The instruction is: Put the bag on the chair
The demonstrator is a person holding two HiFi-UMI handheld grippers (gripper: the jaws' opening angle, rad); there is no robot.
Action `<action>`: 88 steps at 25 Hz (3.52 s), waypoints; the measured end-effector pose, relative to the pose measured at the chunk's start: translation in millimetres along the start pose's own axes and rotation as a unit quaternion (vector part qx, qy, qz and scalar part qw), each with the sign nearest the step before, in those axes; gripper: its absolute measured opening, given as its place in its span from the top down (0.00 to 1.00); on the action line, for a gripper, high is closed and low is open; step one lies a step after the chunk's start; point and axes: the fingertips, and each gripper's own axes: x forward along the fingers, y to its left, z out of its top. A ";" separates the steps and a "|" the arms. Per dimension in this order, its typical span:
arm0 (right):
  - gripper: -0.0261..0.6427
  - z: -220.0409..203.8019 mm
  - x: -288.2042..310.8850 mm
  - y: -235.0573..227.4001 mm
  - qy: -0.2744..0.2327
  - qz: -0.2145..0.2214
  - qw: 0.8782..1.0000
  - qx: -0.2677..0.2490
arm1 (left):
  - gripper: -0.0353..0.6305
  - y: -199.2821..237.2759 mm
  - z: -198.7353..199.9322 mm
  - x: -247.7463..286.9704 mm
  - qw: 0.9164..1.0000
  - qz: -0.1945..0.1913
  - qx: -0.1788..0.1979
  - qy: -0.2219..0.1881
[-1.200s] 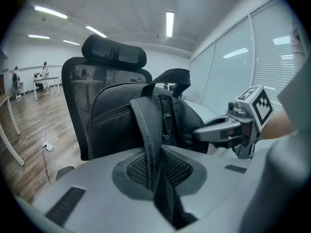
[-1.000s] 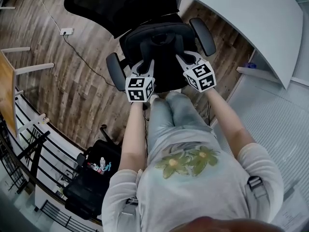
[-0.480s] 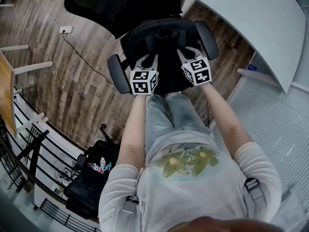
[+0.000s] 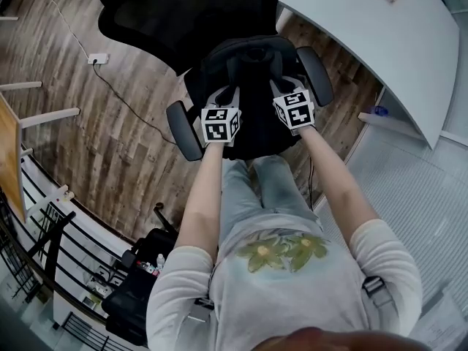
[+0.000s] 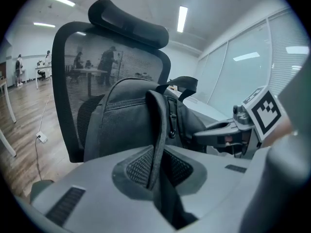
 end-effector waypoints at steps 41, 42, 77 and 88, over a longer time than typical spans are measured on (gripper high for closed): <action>0.86 -38.1 141.3 -45.5 0.096 -0.023 0.994 0.037 | 0.86 72.1 -39.0 112.9 0.990 -0.015 0.119 0.079; 0.86 -39.0 141.8 -46.1 0.095 -0.024 0.994 0.037 | 0.86 71.9 -39.7 114.0 0.990 -0.017 0.118 0.080; 0.72 20.9 -16.2 -3.0 -0.107 0.014 0.991 0.073 | 0.48 6.2 48.0 -1.4 0.993 0.006 0.081 -0.086; 0.94 24.4 -93.8 49.5 -0.132 0.049 0.984 0.113 | 0.92 -33.0 43.0 -69.0 0.995 -0.001 0.079 -0.057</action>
